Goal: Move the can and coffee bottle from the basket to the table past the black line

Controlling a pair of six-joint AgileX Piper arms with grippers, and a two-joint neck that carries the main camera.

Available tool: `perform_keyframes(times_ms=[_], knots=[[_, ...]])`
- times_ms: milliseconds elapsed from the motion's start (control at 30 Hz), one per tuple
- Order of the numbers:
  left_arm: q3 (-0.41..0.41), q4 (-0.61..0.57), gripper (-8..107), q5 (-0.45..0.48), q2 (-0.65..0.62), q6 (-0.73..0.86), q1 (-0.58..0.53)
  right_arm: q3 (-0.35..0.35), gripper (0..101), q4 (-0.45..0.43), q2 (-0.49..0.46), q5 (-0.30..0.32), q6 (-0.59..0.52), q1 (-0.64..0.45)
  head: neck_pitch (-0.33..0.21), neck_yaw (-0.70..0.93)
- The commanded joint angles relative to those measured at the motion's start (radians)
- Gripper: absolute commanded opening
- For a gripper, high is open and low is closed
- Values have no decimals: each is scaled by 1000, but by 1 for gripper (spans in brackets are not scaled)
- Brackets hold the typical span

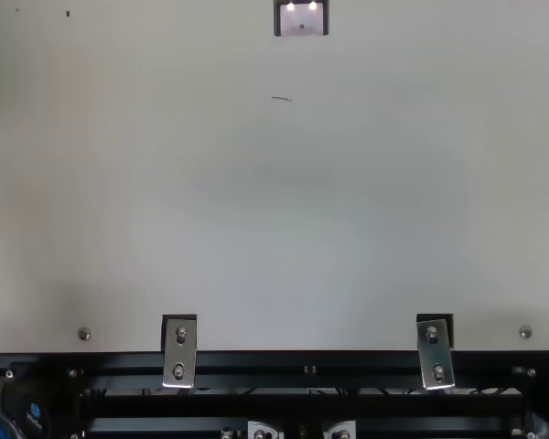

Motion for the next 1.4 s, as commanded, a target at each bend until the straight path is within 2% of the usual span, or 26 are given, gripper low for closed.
perform_keyframes(times_ms=[0, 167, 333, 533, 733, 1033, 1200, 1367], knots=[[60, -24, 10, -24, -53, 33, 10, 0, 101, 0, 0, 0, 0, 0, -31, 10], [210, -103, 10, -78, -185, 133, 40, 0, 101, 0, 0, 0, 0, 0, -31, 10], [387, -236, 10, -115, -358, 265, 76, 0, 101, 0, 0, 0, 0, 0, -31, 10], [582, -432, 10, -124, -604, 394, 120, 0, 101, 0, 0, 0, 0, 0, -31, 10], [739, -596, 10, -115, -852, 432, 151, 0, 101, 0, 0, 0, 0, 0, -31, 10], [896, -688, 10, -53, -1170, 274, 153, 0, 101, 0, 0, 0, 0, 0, -31, 10], [937, -681, 10, 59, -1314, 89, 156, 0, 101, 0, 0, 0, 0, 0, -31, 10], [943, -691, 10, 189, -1421, -98, 171, 0, 101, 0, 0, 0, 0, 0, -31, 10]])
